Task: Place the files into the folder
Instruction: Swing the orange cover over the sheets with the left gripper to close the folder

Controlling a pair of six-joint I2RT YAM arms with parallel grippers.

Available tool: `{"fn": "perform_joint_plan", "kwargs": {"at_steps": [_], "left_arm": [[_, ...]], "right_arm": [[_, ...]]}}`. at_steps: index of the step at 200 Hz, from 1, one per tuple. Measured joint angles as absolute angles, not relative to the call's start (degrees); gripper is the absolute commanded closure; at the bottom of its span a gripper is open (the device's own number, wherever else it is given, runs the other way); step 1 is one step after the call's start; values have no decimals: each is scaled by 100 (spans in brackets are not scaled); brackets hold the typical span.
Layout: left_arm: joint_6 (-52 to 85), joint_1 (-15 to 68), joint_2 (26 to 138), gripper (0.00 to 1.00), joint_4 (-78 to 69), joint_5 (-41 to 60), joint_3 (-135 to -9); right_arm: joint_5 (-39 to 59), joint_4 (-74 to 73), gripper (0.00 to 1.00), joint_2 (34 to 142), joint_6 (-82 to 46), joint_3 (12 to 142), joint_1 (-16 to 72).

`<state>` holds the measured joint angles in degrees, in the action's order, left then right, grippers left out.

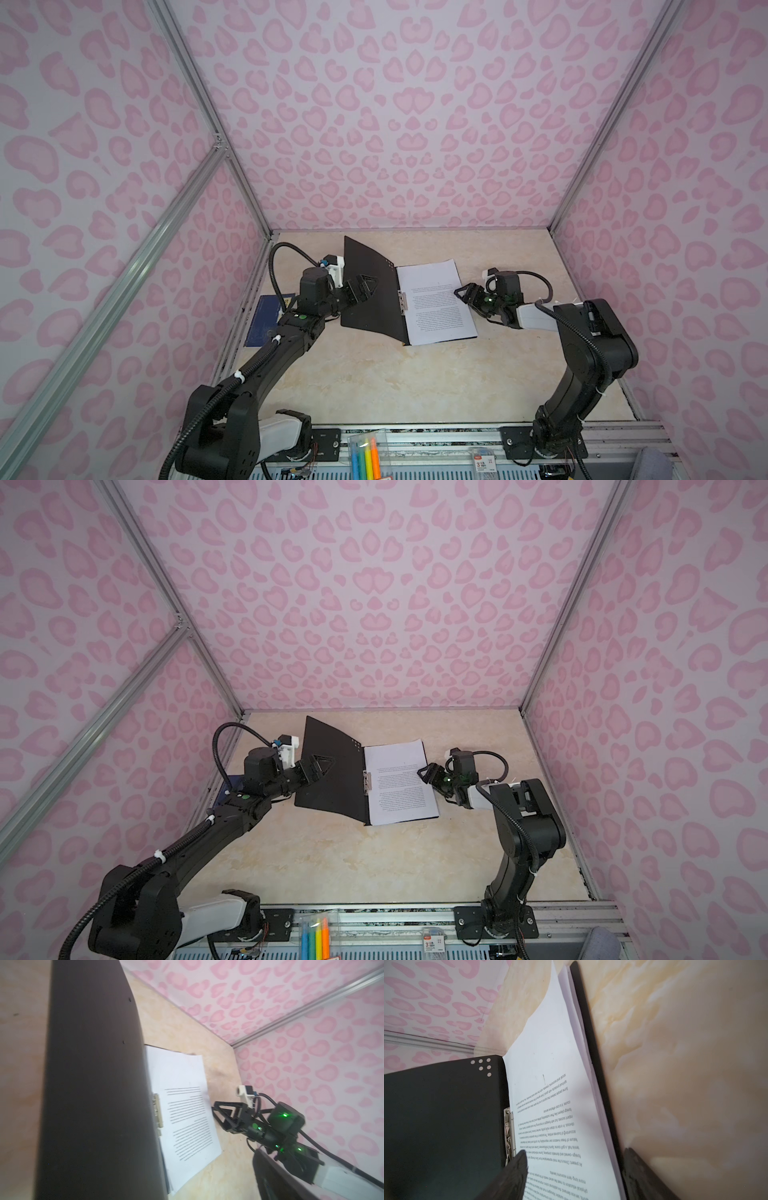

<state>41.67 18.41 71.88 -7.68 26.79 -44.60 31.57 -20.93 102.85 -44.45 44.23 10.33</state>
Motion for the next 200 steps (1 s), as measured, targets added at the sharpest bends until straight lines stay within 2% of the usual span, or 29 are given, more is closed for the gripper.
{"fn": "perform_joint_plan", "kwargs": {"at_steps": [17, 46, 78, 131, 163, 200], "left_arm": [[4241, 2565, 7443, 2, -860, 2517, -4932], [4353, 3769, 8517, 2, -812, 2067, -6055], [4410, 4285, 9343, 3, -687, 2298, -6853], [4147, 4075, 9096, 2, -10, 1955, -7210], [4021, 3680, 8621, 2, 158, 1811, -6632], [3927, 2746, 8296, 2, 416, 1590, -5642]], "right_arm": [[3074, -2167, 24, 10296, -4552, 4427, 1138], [3114, -2403, 24, 10361, -4917, 4427, 1192], [3345, -2250, 23, 10158, -5332, 4353, 1144], [3030, -1013, 25, 9393, -5113, 4550, 978], [2757, -596, 24, 9157, -4847, 4574, 919], [2862, -215, 24, 9762, -4121, 5487, 1398]]}}
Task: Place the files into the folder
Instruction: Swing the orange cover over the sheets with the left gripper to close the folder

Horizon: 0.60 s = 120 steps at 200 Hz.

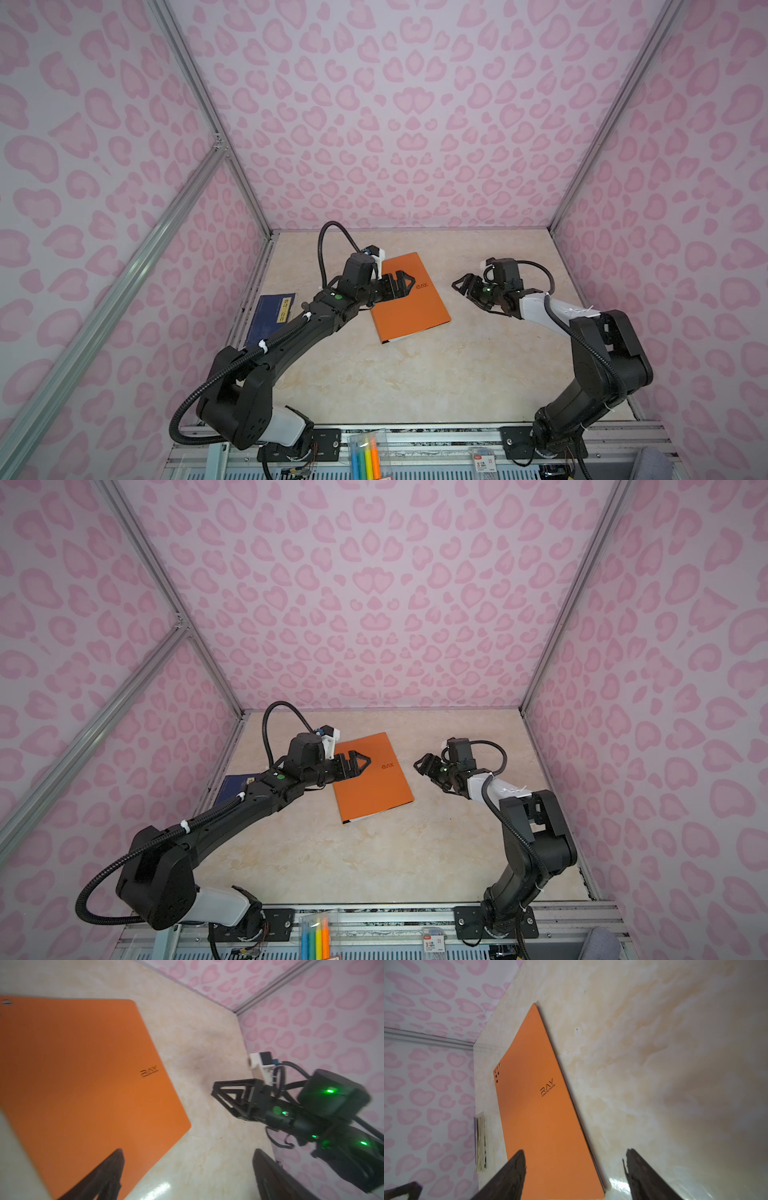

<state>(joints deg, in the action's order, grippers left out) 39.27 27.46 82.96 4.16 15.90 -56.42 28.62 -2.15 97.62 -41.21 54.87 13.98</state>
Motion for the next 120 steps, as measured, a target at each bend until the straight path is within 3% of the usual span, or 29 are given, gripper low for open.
{"fn": "perform_joint_plan", "kwargs": {"at_steps": [49, 87, 120], "left_arm": [[3551, 1900, 9268, 2, 563, 1500, -5496], [3378, 1872, 10497, 2, 454, 1737, -6040], [3227, 1979, 10807, 2, -62, 1839, -6104]], "right_arm": [[2788, 290, 25, 10831, -3361, 6600, 1916], [2674, 375, 27, 11308, -3166, 6845, 2106], [2506, 338, 27, 11037, -3089, 6442, 2340]]}}
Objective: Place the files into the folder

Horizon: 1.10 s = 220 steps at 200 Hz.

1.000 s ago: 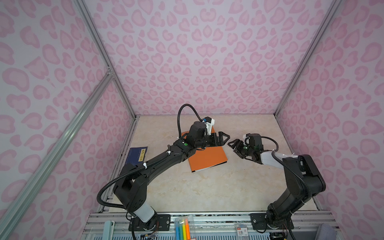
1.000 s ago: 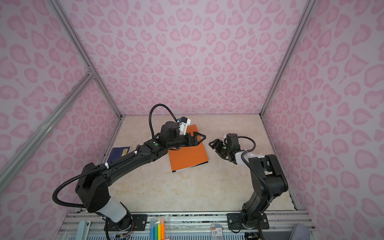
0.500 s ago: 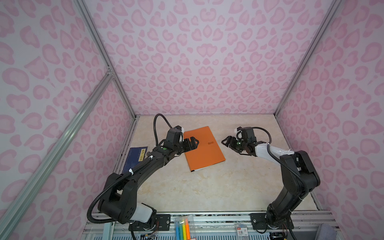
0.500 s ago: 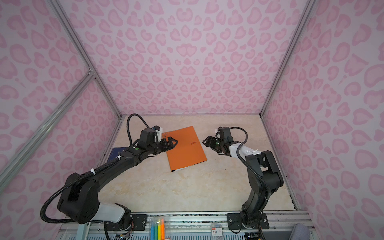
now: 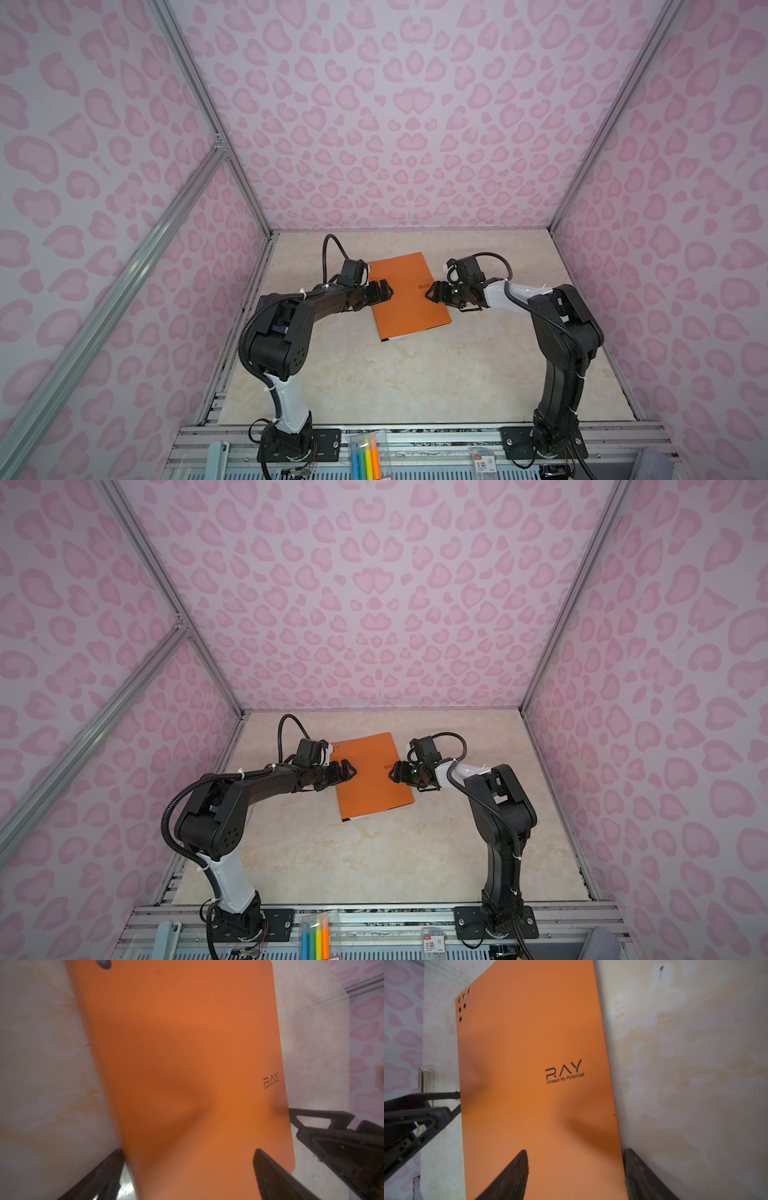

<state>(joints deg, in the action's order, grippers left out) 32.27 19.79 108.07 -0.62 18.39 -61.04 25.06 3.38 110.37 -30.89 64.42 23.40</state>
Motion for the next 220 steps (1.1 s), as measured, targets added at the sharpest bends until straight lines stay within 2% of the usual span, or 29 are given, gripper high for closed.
{"fn": "perform_joint_plan", "kwargs": {"at_steps": [35, 80, 141, 188, 220], "left_arm": [[3166, 2261, 10766, 2, -735, 1813, -5752], [3371, 2790, 10055, 2, -934, 1496, -4838], [3924, 3039, 8997, 3, -694, 1299, -3883], [3894, 2998, 8997, 3, -276, 1247, -4066], [3787, 2906, 9017, 2, -121, 1321, -4298]], "right_arm": [[2416, 67, 28, 10392, -3297, 5529, 2434], [2235, -137, 28, 9518, -3629, 4473, 2582], [2259, -388, 28, 9172, -3962, 4018, 2792], [2088, -458, 27, 8764, -4449, 3649, 2989], [1758, -322, 22, 8145, -4748, 3192, 2703]]}}
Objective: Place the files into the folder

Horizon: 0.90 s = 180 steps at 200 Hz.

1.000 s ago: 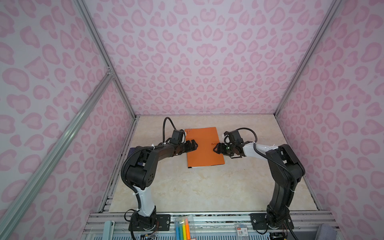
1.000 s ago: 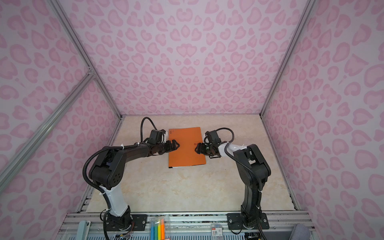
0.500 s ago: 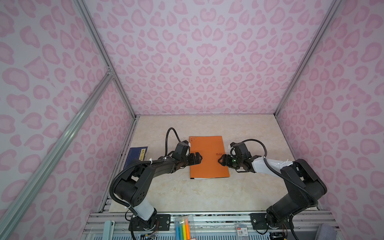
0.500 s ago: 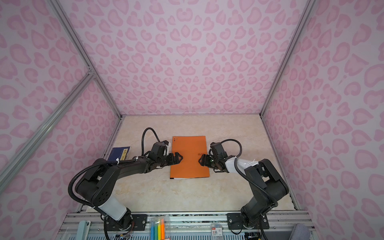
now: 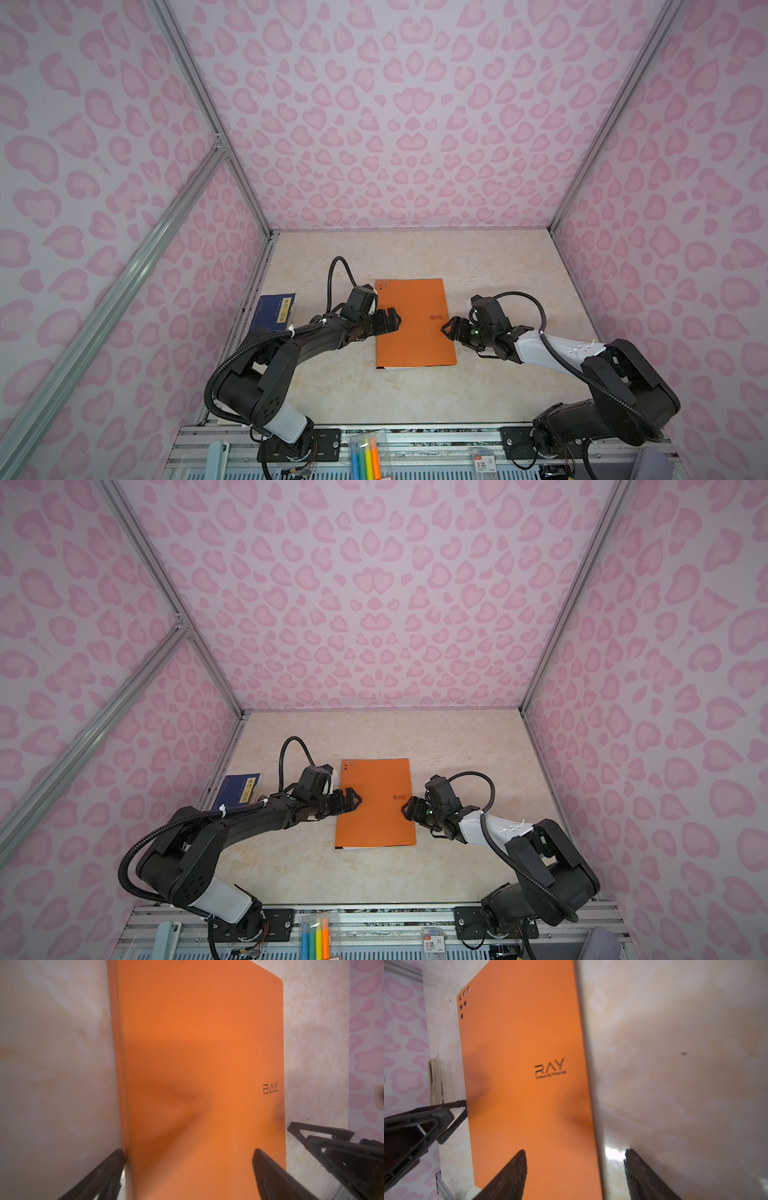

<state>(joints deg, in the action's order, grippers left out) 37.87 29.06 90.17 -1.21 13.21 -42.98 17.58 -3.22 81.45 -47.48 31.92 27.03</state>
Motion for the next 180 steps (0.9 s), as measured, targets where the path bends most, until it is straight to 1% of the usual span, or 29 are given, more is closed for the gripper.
{"fn": "perform_joint_plan", "kwargs": {"at_steps": [5, 11, 14, 39, 58, 69, 81, 94, 104, 113, 135, 147, 158, 161, 171, 180], "left_arm": [[3763, 2875, 8991, 2, -67, 1321, -4327], [3734, 2832, 8938, 2, -1, 1313, -4342], [3732, 2805, 8895, 2, 32, 1304, -4344], [3546, 2539, 8136, 2, 360, 980, -4344], [3282, 2471, 7124, 2, 502, 274, -4303], [3151, 2471, 6455, 3, 451, -379, -4121], [3127, 2416, 5848, 2, 386, -1315, -3785], [2963, 2290, 5537, 2, 185, -2307, -3367], [2742, 2215, 5498, 3, 16, -2941, -3100], [2530, 2119, 5557, 2, -71, -3395, -2945], [2204, 1708, 5946, 3, -886, -4305, -2685], [2025, 1459, 6226, 3, -1522, -4504, -2427], [1844, 1214, 6600, 3, -2051, -4523, -2198], [1780, 1155, 6722, 0, -2176, -4521, -2150], [1599, 972, 7107, 4, -2637, -4517, -2023], [1433, 864, 7299, 4, -2928, -4469, -1959]], "right_arm": [[1737, -272, 21, 8088, -4746, 3199, 2644], [1702, -185, 5, 8025, -4737, 3236, 2578], [1684, -130, 2, 7979, -4731, 3267, 2539], [1647, 298, 2, 7439, -4431, 3487, 2123], [1343, 731, 2, 6820, -4077, 3756, 1780], [932, 950, 2, 6488, -3852, 3942, 1579], [390, 1122, 2, 6243, -3647, 4064, 1319], [-360, 1288, 2, 5994, -3544, 4064, 888], [-821, 1229, 2, 5767, -3417, 3885, 563], [-1138, 895, 2, 5487, -3205, 3483, 316], [-1389, -421, 2, 5068, -2552, 2191, 64], [-1505, -1173, 2, 4987, -2134, 1540, 34], [-1656, -1664, 2, 5004, -1881, 1225, 16], [-1693, -1785, 2, 5017, -1826, 1168, -1], [-1789, -2158, 2, 5074, -1671, 1057, -54], [-1865, -2464, 2, 5188, -1525, 1020, -97]]}}
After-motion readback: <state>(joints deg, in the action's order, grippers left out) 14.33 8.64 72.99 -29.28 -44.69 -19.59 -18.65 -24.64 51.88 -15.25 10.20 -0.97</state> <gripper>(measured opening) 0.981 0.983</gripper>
